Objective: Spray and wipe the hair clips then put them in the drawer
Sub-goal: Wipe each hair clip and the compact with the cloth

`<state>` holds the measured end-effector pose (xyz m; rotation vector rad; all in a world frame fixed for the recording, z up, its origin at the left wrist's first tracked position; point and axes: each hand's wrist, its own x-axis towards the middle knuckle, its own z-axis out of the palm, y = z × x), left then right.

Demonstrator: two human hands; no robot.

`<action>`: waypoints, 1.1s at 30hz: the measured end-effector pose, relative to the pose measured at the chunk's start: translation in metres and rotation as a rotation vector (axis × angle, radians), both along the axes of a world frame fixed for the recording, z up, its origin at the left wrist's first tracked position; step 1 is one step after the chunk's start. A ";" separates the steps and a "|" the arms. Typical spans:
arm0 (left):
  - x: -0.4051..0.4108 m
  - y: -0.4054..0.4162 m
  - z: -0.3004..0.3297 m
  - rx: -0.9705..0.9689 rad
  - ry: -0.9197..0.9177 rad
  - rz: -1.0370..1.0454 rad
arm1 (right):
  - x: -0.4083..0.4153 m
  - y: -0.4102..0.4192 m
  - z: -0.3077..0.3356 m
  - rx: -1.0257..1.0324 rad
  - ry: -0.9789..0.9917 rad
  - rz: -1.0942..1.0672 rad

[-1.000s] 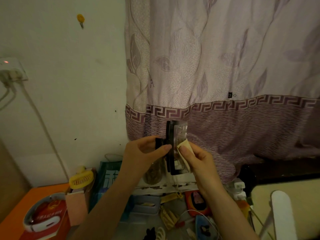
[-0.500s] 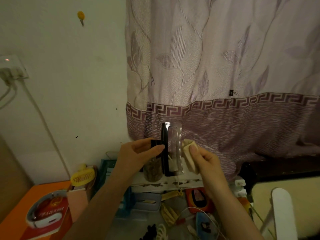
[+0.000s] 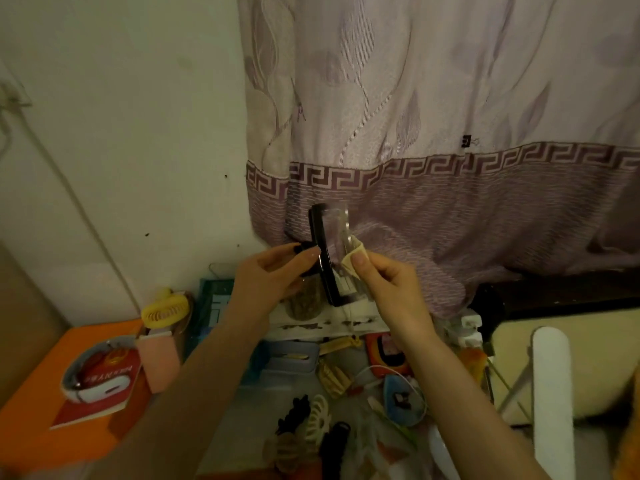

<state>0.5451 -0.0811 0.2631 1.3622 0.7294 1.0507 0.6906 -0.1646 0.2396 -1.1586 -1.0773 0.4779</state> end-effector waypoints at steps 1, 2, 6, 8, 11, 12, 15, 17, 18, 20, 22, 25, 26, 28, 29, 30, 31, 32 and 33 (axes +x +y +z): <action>-0.002 0.001 -0.003 -0.016 0.003 0.004 | -0.001 -0.001 -0.006 -0.013 -0.007 0.012; -0.005 0.001 -0.006 -0.027 0.007 0.005 | -0.001 -0.002 -0.011 -0.027 -0.021 0.020; -0.011 0.000 -0.030 -0.081 0.048 0.014 | -0.002 -0.006 -0.042 -0.091 -0.060 0.037; -0.014 0.000 -0.047 -0.117 0.072 0.015 | -0.005 -0.007 -0.060 -0.149 -0.037 0.030; -0.018 0.001 -0.074 -0.172 0.136 0.036 | -0.010 -0.011 -0.086 -0.244 0.002 0.006; -0.019 0.001 -0.083 -0.189 0.148 0.036 | -0.012 -0.013 -0.094 -0.275 0.021 -0.001; -0.024 -0.004 -0.105 -0.247 0.175 0.021 | -0.017 -0.016 -0.116 -0.324 0.070 -0.006; -0.028 -0.007 -0.121 -0.300 0.192 0.008 | -0.019 -0.018 -0.131 -0.367 0.081 -0.017; -0.031 -0.008 -0.129 -0.321 0.206 -0.001 | -0.019 -0.019 -0.138 -0.386 0.091 -0.025; -0.036 -0.011 -0.145 -0.349 0.237 0.000 | -0.021 -0.021 -0.153 -0.423 0.119 -0.050; -0.041 -0.012 -0.163 -0.399 0.260 0.032 | -0.023 -0.023 -0.165 -0.471 0.141 -0.067; -0.046 -0.013 -0.189 -0.482 0.285 0.041 | -0.027 -0.025 -0.186 -0.542 0.112 -0.068; -0.048 -0.013 -0.197 -0.501 0.297 0.047 | -0.029 -0.026 -0.193 -0.549 0.093 -0.071; -0.053 -0.013 -0.212 -0.531 0.324 0.060 | -0.034 -0.028 -0.202 -0.555 0.079 -0.070; -0.055 -0.014 -0.218 -0.547 0.338 0.066 | -0.037 -0.028 -0.206 -0.575 0.072 -0.064; -0.058 -0.014 -0.223 -0.563 0.355 0.074 | -0.039 -0.028 -0.210 -0.597 0.061 -0.057; -0.061 -0.014 -0.228 -0.581 0.371 0.082 | -0.042 -0.028 -0.215 -0.615 0.056 -0.052; -0.064 -0.013 -0.233 -0.604 0.385 0.089 | -0.045 -0.027 -0.219 -0.632 0.063 -0.046; -0.067 -0.012 -0.238 -0.627 0.393 0.092 | -0.048 -0.027 -0.223 -0.651 0.077 -0.046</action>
